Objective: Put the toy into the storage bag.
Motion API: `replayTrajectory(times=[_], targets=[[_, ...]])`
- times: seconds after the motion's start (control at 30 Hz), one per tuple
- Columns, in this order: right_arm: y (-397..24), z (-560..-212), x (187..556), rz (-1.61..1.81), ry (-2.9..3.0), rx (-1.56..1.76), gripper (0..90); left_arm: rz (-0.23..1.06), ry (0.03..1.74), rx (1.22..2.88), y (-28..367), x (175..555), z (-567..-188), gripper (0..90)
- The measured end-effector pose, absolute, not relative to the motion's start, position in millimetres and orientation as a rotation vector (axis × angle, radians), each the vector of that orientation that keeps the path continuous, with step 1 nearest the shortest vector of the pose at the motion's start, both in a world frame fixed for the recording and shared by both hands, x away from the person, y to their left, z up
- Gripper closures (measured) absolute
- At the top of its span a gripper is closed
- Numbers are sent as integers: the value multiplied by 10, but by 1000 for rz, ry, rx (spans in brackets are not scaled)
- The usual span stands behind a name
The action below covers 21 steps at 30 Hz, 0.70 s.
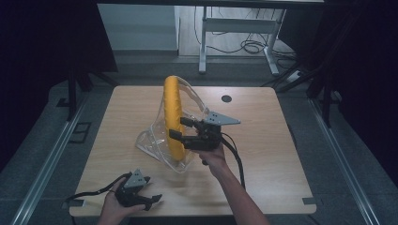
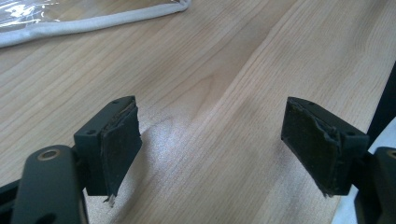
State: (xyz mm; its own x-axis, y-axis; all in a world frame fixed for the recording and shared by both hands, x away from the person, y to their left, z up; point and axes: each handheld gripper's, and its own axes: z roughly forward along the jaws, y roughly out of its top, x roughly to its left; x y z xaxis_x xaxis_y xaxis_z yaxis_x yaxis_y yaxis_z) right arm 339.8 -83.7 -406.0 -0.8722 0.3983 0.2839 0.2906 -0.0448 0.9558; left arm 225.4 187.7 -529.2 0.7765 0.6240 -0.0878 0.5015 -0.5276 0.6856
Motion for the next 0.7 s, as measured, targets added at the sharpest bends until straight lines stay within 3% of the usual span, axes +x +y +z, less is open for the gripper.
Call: replayTrajectory(times=[0.7], targets=[[-1448, -4211, 3262, 1919, 2101, 806, 303, 217, 837, 2245, 1866, 2261, -5307, 196]])
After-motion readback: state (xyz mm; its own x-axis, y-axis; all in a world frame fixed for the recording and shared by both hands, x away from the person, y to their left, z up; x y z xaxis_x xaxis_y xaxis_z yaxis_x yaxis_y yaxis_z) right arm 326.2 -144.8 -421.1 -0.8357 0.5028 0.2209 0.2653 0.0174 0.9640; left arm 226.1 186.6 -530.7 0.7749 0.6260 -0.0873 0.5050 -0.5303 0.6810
